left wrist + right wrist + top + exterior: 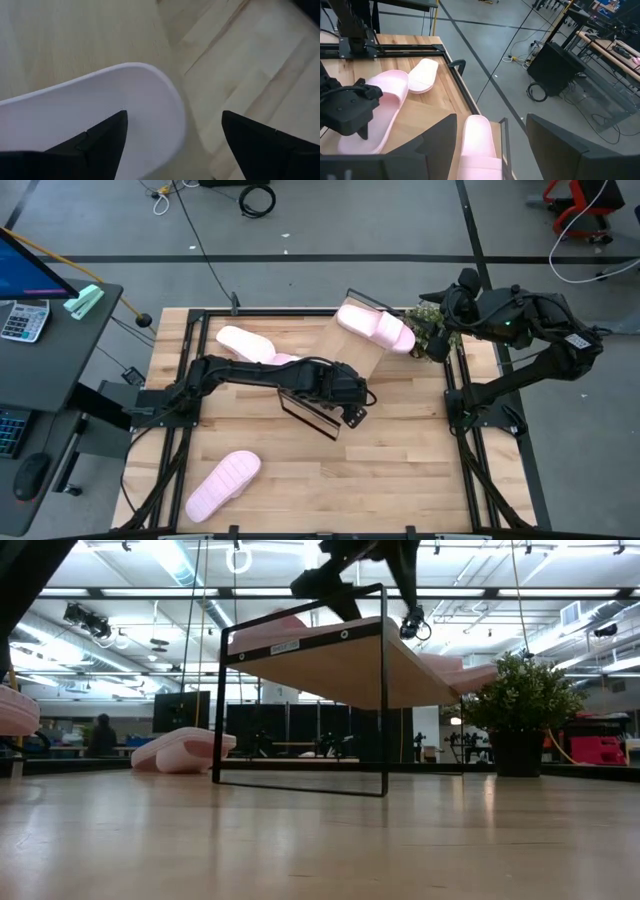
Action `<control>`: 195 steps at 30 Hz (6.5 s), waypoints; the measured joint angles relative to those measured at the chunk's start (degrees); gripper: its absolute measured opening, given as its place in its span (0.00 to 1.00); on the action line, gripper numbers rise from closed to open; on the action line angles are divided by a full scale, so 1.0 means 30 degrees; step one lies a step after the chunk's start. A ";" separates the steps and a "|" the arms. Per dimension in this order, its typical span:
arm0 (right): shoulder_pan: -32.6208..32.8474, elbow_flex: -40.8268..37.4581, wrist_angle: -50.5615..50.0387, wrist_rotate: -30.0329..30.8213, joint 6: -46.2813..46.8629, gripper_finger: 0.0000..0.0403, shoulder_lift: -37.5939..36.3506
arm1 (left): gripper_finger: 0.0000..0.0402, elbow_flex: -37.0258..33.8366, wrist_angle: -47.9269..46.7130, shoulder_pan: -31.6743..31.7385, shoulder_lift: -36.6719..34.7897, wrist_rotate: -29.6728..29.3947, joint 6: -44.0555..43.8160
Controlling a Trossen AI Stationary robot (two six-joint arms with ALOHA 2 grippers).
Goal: Pick and place slides into the shelf
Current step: Put the top right pink slide on the shelf, then put the top pink slide on the shelf
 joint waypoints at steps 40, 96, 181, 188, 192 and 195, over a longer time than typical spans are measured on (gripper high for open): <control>0.0000 0.0007 -0.0299 -0.0118 0.0107 0.61 -0.0488 | 0.59 0.2922 0.0714 -0.1167 -0.7863 0.0831 0.1340; 0.1973 -0.0008 0.4312 -1.3339 0.6304 0.61 0.6783 | 0.10 -2.2941 2.5119 -1.0792 -1.5406 -0.0681 -0.0281; 0.2135 -0.0015 0.8320 -0.9704 0.9160 0.61 0.7905 | 0.46 -2.6271 0.7790 -0.8003 -2.7172 -1.3946 0.5003; 0.2043 -0.0015 0.8320 -0.9697 0.8998 0.61 0.7905 | 0.49 -2.6271 0.6645 -0.7024 -2.6875 -1.0812 0.4955; 0.2025 -0.0015 0.8320 -0.9697 0.8999 0.61 0.7911 | 0.49 -2.5731 0.5797 -0.6290 -2.6168 -0.9836 0.5993; 0.2025 -0.0015 0.8320 -0.9694 0.9005 0.61 0.7912 | 0.49 -2.4505 0.4032 -0.5450 -2.5042 -0.9168 0.7022</control>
